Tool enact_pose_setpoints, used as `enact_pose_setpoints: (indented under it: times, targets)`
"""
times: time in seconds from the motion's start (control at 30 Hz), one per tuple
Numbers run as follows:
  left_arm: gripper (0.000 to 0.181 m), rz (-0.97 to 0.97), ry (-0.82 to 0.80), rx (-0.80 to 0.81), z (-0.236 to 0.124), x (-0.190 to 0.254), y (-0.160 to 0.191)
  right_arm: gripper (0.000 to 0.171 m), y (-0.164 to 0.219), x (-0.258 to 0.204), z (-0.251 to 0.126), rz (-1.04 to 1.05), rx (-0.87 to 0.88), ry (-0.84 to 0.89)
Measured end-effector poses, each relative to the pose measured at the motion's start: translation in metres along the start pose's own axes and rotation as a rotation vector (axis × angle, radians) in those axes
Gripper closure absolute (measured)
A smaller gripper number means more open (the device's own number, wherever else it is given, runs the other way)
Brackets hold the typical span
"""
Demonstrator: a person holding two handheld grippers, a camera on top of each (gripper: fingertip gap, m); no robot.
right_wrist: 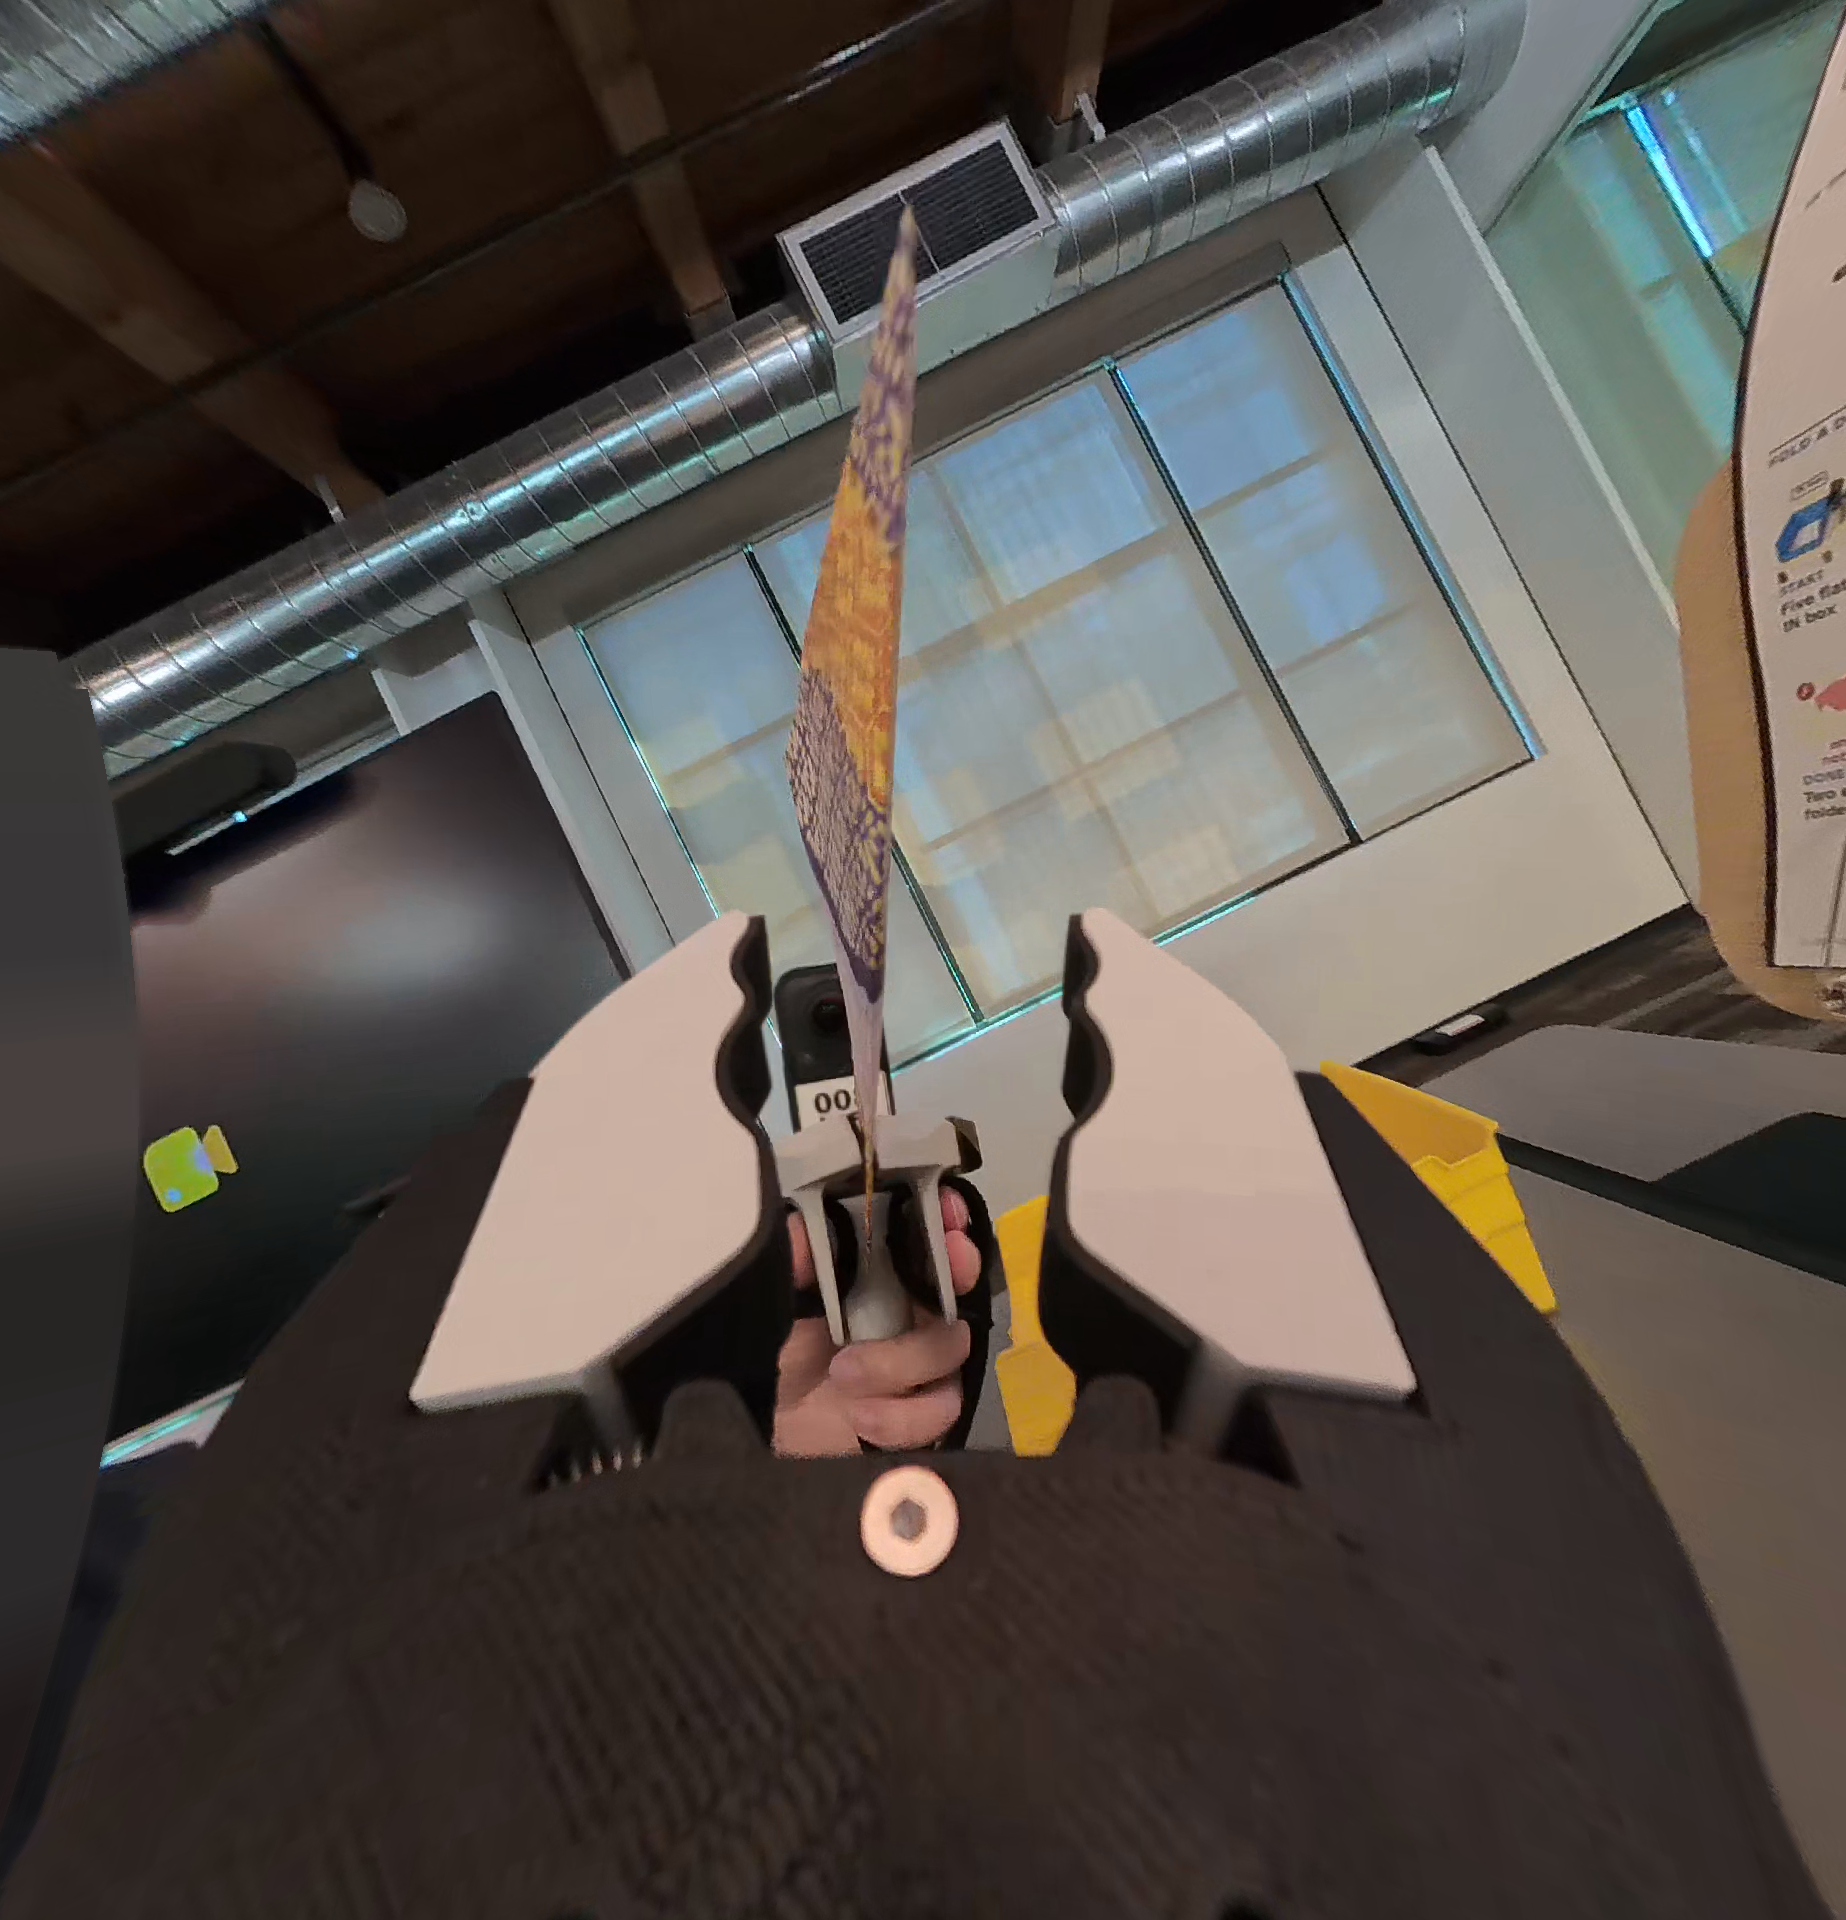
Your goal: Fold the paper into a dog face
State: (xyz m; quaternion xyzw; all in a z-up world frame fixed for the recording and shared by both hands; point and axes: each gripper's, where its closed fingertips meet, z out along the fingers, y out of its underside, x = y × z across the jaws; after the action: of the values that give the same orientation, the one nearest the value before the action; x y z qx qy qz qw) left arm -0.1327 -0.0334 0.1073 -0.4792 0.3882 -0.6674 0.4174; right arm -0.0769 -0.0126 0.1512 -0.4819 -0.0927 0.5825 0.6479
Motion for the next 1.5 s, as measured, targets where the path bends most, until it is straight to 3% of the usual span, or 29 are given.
enact_pose_setpoints:
  times: [0.17,0.2,0.23,0.27,0.4,0.5,0.6,0.7,0.9,1.0,1.17,1.3,1.4,1.5]
  targets:
    - [0.181,-0.016,0.014,-0.034,0.007,-0.001,0.013,0.119,0.013,0.004,0.005,-0.03,-0.036,0.026]
    - [0.181,-0.02,0.022,-0.042,0.009,-0.001,0.017,0.127,0.013,0.006,0.004,-0.027,-0.029,0.029]
    - [0.181,-0.018,0.03,-0.051,0.011,0.0,0.02,0.156,0.012,0.004,0.001,-0.023,-0.024,-0.006]
    - [0.179,-0.012,0.028,-0.068,0.013,0.001,0.025,0.171,0.009,0.002,-0.002,-0.009,-0.014,-0.047]
    - [0.126,0.072,-0.054,-0.16,0.013,-0.009,0.027,0.17,0.0,0.017,-0.015,0.098,-0.157,-0.048]
    - [0.111,0.188,-0.108,-0.166,0.0,-0.012,0.004,0.17,0.011,0.012,-0.027,0.145,-0.398,-0.063]
    - [0.115,0.241,-0.101,-0.131,-0.016,-0.005,-0.023,0.17,0.048,-0.001,-0.046,0.0,-0.74,-0.081]
    - [0.119,0.242,-0.062,-0.149,-0.02,0.003,-0.025,0.17,0.088,-0.009,-0.065,-0.16,-1.024,-0.093]
    - [0.124,0.212,0.038,-0.299,-0.004,0.015,0.015,0.17,0.137,0.001,-0.078,-0.242,-1.286,-0.057]
    - [0.136,0.218,0.042,-0.365,-0.001,0.013,0.031,0.17,0.145,0.001,-0.078,-0.247,-1.31,-0.073]
    - [0.181,0.203,0.071,-0.383,-0.004,0.007,0.036,0.17,0.145,0.003,-0.077,-0.219,-1.299,-0.084]
    - [0.181,0.188,0.051,-0.367,-0.005,0.003,0.032,0.167,0.143,0.002,-0.074,-0.186,-1.264,-0.104]
    - [0.181,0.147,0.03,-0.327,-0.007,-0.002,0.026,0.141,0.138,0.014,-0.072,-0.215,-1.236,-0.048]
    - [0.181,0.077,0.011,-0.286,-0.007,-0.009,0.023,0.14,0.129,0.014,-0.059,-0.279,-1.136,-0.074]
